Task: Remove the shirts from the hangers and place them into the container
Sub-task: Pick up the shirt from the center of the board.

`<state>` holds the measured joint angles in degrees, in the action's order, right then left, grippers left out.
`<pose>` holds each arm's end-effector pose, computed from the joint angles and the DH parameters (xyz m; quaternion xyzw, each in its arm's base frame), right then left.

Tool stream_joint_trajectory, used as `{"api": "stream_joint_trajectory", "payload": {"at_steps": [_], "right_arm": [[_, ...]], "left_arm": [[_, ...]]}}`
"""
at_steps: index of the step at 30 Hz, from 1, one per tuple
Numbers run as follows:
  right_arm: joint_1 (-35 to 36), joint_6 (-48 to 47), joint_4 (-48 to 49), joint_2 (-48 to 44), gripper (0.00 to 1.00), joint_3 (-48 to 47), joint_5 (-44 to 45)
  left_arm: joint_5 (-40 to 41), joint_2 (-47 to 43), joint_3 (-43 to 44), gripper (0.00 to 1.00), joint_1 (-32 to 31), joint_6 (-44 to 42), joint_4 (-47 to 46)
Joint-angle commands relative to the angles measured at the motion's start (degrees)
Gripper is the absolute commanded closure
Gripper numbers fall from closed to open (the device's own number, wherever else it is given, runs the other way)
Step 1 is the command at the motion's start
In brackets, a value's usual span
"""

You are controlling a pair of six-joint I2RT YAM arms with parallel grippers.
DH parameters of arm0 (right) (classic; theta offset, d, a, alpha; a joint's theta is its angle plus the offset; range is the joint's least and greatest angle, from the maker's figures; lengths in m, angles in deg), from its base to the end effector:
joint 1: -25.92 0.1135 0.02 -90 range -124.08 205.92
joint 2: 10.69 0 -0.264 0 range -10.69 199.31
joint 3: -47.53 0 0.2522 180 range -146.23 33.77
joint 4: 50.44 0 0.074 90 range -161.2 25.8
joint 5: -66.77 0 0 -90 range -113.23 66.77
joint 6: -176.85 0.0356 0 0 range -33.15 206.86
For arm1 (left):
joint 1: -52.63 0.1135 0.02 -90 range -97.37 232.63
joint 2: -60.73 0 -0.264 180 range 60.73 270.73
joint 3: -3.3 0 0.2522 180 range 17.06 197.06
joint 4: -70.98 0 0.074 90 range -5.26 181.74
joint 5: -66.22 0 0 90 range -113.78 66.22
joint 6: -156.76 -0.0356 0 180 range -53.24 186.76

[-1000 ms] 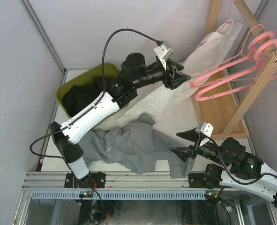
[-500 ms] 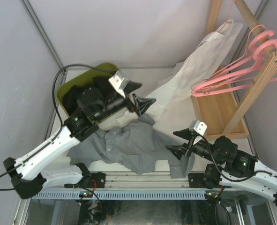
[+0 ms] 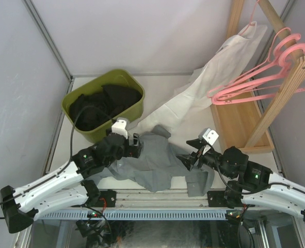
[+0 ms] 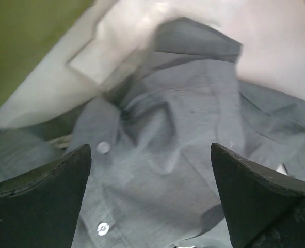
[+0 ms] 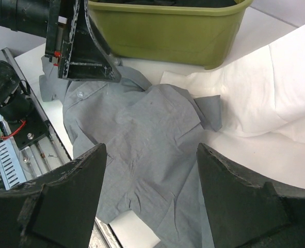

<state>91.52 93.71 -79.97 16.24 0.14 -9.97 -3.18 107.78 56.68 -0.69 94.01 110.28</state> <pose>0.0604 0.1134 0.3041 -0.3053 0.6953 0.3101 0.5719 0.1181 -0.1375 0.2761 0.1118 0.8615 -0.1838 0.4599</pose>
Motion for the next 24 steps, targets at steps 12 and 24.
{"api": "stream_joint_trajectory", "payload": {"at_steps": [12,24], "right_arm": [[-0.4,0.7,8.2,4.6,0.3,-0.2,-0.7],[-0.5,0.4,8.1,5.5,0.31,-0.2,-0.6]], "left_arm": [[2.7,11.7,-1.0,0.0,6.1,6.1,4.2],[-8.7,26.1,-10.4,0.0,3.9,10.8,-10.9]]}}
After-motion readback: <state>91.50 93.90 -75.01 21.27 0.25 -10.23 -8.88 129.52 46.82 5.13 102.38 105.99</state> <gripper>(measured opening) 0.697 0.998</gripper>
